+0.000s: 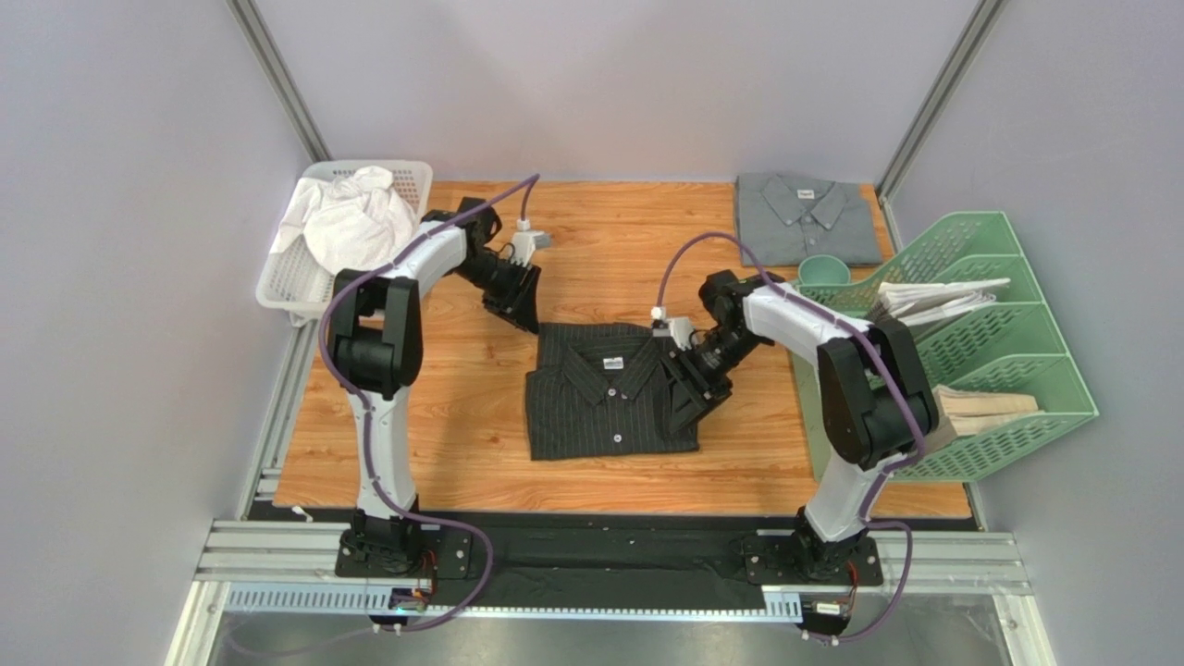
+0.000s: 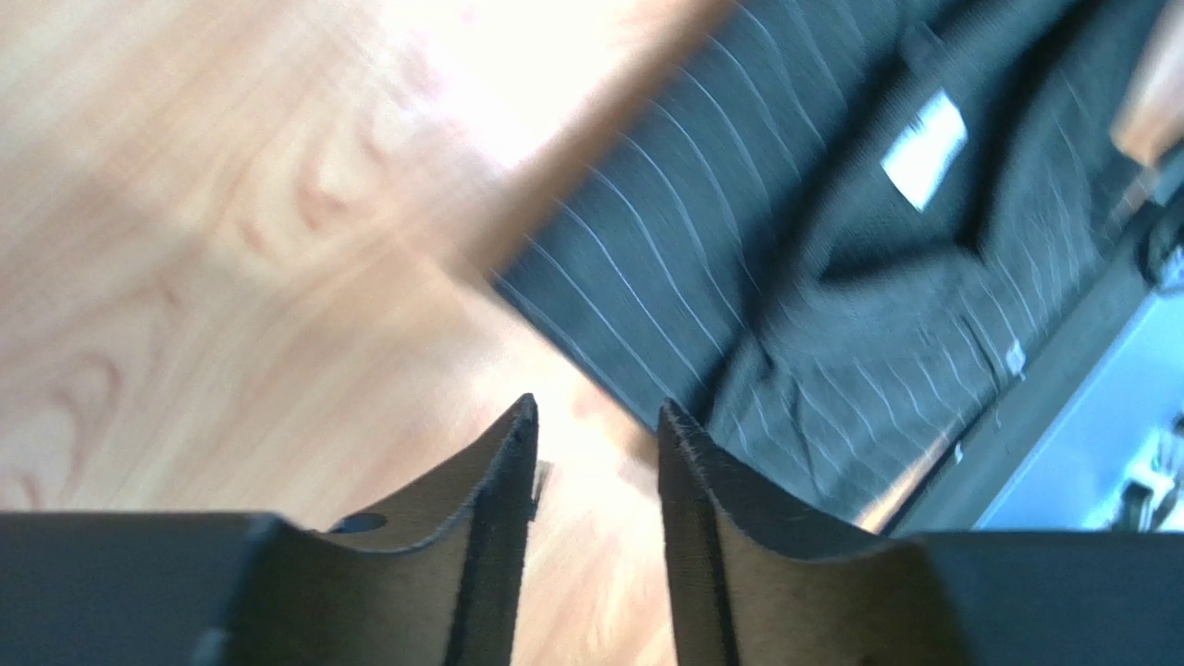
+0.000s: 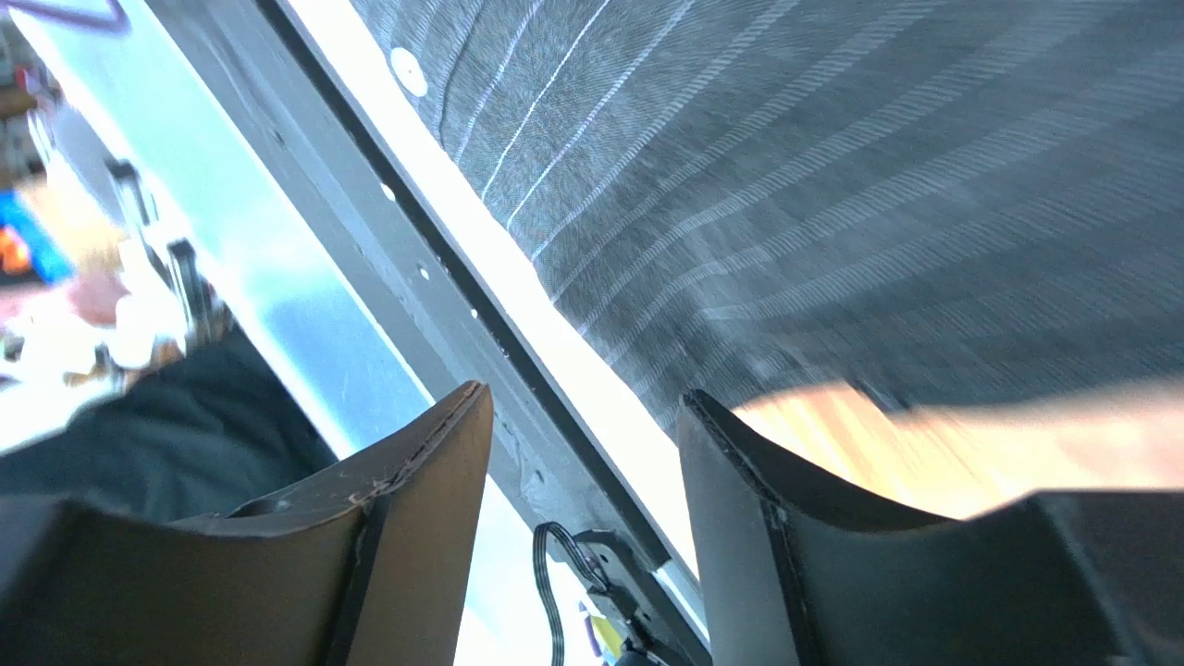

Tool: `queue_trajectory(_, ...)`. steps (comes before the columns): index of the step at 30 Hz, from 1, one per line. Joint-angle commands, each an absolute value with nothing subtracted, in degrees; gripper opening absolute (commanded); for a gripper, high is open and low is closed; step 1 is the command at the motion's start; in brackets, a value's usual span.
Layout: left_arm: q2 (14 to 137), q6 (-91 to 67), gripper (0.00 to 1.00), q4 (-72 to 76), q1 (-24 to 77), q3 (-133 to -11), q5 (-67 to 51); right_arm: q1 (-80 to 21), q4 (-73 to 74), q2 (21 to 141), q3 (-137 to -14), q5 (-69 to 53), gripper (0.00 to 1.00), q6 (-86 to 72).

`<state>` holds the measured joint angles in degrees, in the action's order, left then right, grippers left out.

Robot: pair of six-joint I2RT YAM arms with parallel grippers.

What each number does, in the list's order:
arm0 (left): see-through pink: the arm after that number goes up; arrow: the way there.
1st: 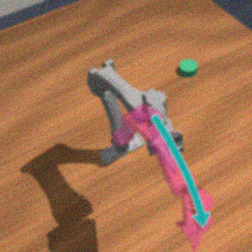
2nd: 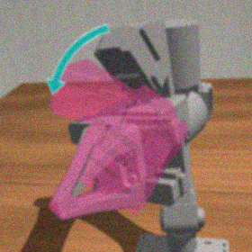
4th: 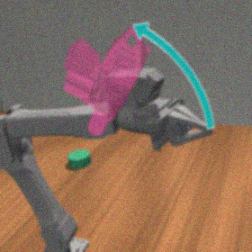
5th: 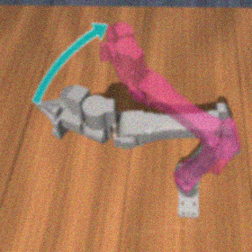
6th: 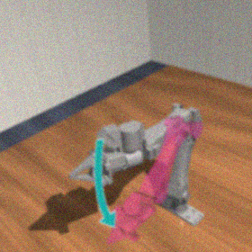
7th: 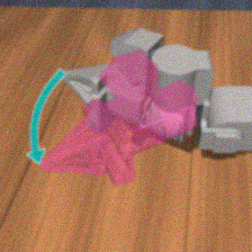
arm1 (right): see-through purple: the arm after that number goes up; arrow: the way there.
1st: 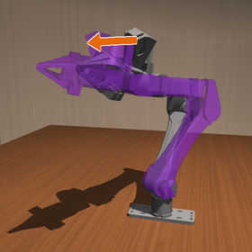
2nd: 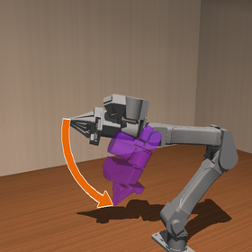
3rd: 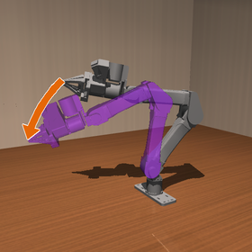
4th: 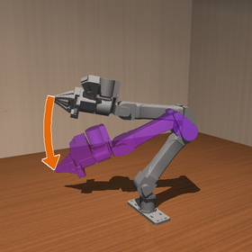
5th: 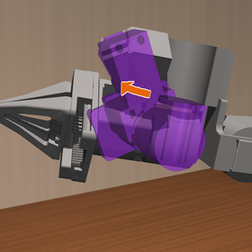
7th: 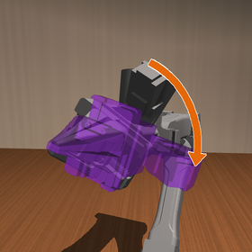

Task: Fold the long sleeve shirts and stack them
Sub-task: Fold the shirt

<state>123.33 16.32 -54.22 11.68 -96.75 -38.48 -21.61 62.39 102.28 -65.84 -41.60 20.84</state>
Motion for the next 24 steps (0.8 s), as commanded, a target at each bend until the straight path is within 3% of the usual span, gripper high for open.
queue_trajectory(1, 113.39, 29.78, 0.5, -60.64, 10.37, -92.48, -47.98, -14.52, 63.64, 98.0, -74.41, -40.87, 0.59, 21.8)
queue_trajectory(12, 114.43, 33.84, 0.54, -61.87, 14.85, -91.23, -42.81, -13.97, 60.29, 110.9, -89.46, -34.72, 0.64, 21.44)
queue_trajectory(24, 117.77, 34.45, 0.54, -60.38, 18.81, -88.42, -37.97, -16.35, 59.33, 116.19, -89.74, -33.4, 0.57, 22.85)
